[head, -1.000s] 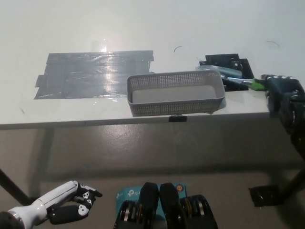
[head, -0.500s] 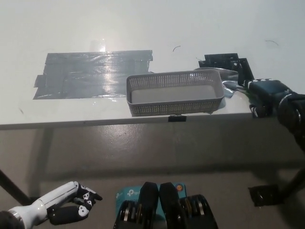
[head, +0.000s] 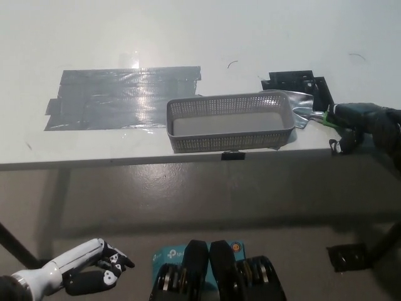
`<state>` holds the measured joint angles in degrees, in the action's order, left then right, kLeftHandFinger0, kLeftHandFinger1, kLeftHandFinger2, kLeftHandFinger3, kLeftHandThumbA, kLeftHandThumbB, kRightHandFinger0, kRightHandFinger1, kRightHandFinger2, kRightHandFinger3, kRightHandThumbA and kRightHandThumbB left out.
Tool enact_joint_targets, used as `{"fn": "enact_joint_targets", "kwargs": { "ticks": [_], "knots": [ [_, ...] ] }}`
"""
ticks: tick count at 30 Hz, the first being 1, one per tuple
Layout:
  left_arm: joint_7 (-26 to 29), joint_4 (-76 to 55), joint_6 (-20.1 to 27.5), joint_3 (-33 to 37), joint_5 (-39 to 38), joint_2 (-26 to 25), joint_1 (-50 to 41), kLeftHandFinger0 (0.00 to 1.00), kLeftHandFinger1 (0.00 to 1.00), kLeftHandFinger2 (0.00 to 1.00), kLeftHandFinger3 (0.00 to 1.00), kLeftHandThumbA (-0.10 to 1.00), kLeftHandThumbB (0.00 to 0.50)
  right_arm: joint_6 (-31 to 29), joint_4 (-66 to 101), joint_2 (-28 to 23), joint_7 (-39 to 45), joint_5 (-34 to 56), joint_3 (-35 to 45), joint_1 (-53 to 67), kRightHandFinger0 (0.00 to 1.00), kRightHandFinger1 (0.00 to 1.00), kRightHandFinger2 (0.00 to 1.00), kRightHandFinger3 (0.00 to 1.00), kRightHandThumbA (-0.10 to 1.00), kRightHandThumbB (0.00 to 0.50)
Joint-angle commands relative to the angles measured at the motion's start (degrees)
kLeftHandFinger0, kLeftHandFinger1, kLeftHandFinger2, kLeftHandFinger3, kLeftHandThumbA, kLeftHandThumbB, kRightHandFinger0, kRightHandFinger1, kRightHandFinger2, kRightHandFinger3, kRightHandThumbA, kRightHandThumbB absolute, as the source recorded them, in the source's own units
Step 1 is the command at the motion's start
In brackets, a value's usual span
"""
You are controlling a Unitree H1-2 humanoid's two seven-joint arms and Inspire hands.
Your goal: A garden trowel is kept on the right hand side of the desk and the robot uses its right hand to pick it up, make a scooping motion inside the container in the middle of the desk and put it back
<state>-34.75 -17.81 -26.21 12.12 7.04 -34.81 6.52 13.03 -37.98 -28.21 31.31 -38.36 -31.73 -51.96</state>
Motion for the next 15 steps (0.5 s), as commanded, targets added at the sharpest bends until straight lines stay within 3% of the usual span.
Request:
{"fn": "enact_joint_targets", "kwargs": {
  "ticks": [1,2,4,5,6,7,9,10,11,12,13,14,15],
  "knots": [
    [-1.3,-1.9,-0.7,-0.7,0.9,-1.2,0.9,0.77,0.73,0.70,0.76,1.00,0.462,1.4,-2.8,0.9,-3.6,-0.9,1.0,-0.3,1.00,1.00,1.00,1.00,0.84,0.500],
    [-1.3,-2.1,-0.7,-0.8,1.1,-1.1,0.8,0.77,0.73,0.70,0.76,1.00,0.457,1.2,-3.5,1.4,-5.2,-0.4,1.9,0.1,1.00,1.00,1.00,1.00,0.81,0.500],
    [-1.3,-2.4,-0.7,-0.6,1.3,-1.2,0.7,0.76,0.72,0.69,0.76,1.00,0.458,0.6,-4.0,2.1,-7.0,0.0,3.1,0.9,1.00,1.00,1.00,1.00,0.78,0.442],
    [-1.4,-2.4,-0.7,-0.7,1.2,-1.1,0.7,0.76,0.72,0.69,0.76,1.00,0.459,-0.8,-4.8,2.5,-8.0,0.3,3.4,1.2,1.00,1.00,1.00,1.00,0.78,0.343],
    [-1.5,-2.4,-0.7,-0.8,1.2,-1.1,0.7,0.76,0.72,0.69,0.76,1.00,0.458,-1.3,-5.1,2.7,-8.3,0.3,3.6,1.3,1.00,1.00,1.00,1.00,0.78,0.313],
    [-1.5,-2.5,-0.7,-0.9,1.1,-0.8,0.4,0.76,0.72,0.69,0.76,1.00,0.464,-3.4,-5.0,2.8,-9.0,1.6,4.6,2.0,1.00,1.00,1.00,1.00,0.72,0.238],
    [-1.4,-2.4,-0.7,-1.0,1.4,-0.6,0.2,0.76,0.71,0.69,0.75,1.00,0.480,-5.3,-7.1,3.5,-9.8,2.3,5.3,2.1,1.00,1.00,1.00,1.00,0.69,0.137],
    [-1.5,-2.3,-0.7,-1.0,1.3,-0.5,0.2,0.76,0.71,0.69,0.76,1.00,0.482,-5.2,-7.7,3.9,-10.1,2.5,5.7,2.2,0.74,0.78,0.93,1.00,0.66,0.100],
    [-1.6,-2.3,-0.7,-1.1,1.3,-0.4,0.1,0.76,0.72,0.69,0.76,1.00,0.471,-5.3,-7.6,4.0,-10.2,2.4,5.7,2.4,0.50,0.54,0.72,1.00,0.65,0.069],
    [-1.7,-2.2,-0.7,-1.2,1.3,-0.3,0.2,0.77,0.73,0.69,0.76,1.00,0.471,-5.6,-7.7,4.1,-10.4,2.3,5.6,2.4,0.37,0.43,0.64,1.00,0.63,0.072],
    [-1.7,-2.3,-0.7,-1.1,1.5,-0.4,0.1,0.77,0.73,0.70,0.76,1.00,0.450,-6.4,-8.0,4.5,-10.6,2.2,5.2,2.7,0.11,0.22,0.50,1.00,0.56,0.014],
    [-1.8,-2.4,-0.7,-1.0,1.6,-0.4,0.1,0.76,0.73,0.70,0.75,1.00,0.456,-6.5,-8.3,4.7,-10.7,2.2,5.1,2.7,0.01,0.12,0.39,1.00,0.48,0.001],
    [-1.6,-2.5,-0.7,-0.9,1.6,-0.5,0.0,0.76,0.73,0.70,0.75,1.00,0.454,-6.4,-8.5,5.0,-10.5,1.8,4.4,2.8,0.00,0.06,0.33,1.00,0.21,0.000]
  ]
}}
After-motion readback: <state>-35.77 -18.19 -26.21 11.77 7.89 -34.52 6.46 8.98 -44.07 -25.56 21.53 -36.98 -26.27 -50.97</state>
